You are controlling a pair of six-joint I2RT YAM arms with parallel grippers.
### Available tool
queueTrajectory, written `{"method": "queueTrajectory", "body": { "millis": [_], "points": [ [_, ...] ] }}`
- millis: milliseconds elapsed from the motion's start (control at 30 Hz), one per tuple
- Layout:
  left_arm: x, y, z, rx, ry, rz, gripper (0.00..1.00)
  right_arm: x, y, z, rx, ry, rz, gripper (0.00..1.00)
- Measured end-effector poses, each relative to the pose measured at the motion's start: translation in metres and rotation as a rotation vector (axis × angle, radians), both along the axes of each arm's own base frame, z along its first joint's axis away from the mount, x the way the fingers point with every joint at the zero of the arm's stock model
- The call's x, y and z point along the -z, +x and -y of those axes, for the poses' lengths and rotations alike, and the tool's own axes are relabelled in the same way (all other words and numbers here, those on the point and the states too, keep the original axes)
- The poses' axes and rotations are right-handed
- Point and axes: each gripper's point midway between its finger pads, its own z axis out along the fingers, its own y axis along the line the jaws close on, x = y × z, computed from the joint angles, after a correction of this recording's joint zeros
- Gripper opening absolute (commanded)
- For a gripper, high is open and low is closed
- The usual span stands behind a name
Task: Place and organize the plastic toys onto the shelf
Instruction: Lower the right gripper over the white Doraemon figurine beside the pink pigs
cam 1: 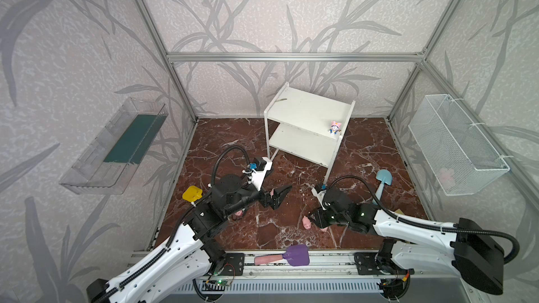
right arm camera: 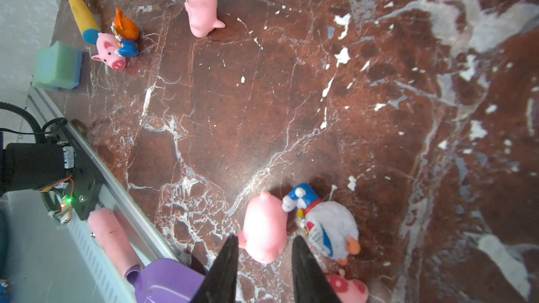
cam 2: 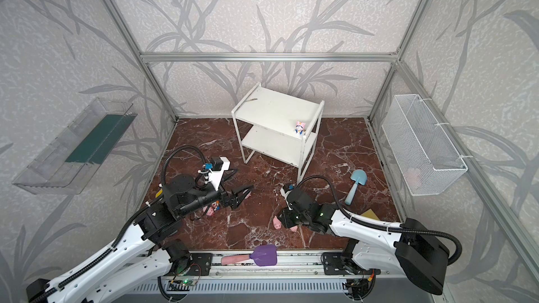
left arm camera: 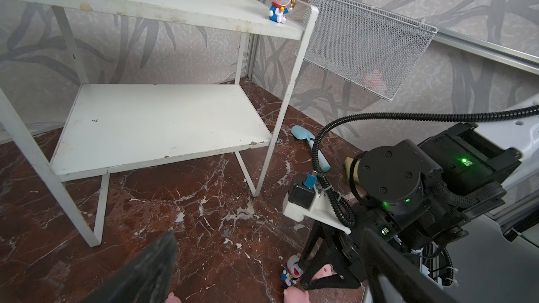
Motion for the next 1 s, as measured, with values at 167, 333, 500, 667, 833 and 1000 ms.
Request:
{"method": "queueTrajectory", "body": {
  "millis": [167, 333, 500, 667, 833, 1000],
  "points": [
    [0.0, 0.0, 0.0, 0.001, -0.001, 0.0, 0.99, 0.015, -0.005, 0.006, 0.04, -0.022, -0.06, 0.32],
    [-0.002, -0.001, -0.001, 0.001, -0.005, 0.004, 0.99, 0.022, -0.003, 0.008, 0.071, -0.043, -0.082, 0.35],
    [-0.003, -0.001, -0.001, 0.0, -0.008, 0.007, 0.99, 0.022, 0.004, 0.009, 0.1, -0.059, -0.077, 0.4],
    [-0.003, -0.002, -0.001, 0.0, -0.008, 0.007, 0.99, 0.024, 0.014, 0.011, 0.126, -0.089, -0.078, 0.44],
    [-0.004, -0.002, -0.002, -0.002, -0.01, 0.01, 0.99, 0.027, 0.024, 0.009, 0.129, -0.114, -0.076, 0.48],
    [-0.003, -0.002, -0.003, -0.003, -0.007, 0.007, 0.99, 0.027, 0.029, 0.006, 0.127, -0.125, -0.064, 0.48]
  ]
}}
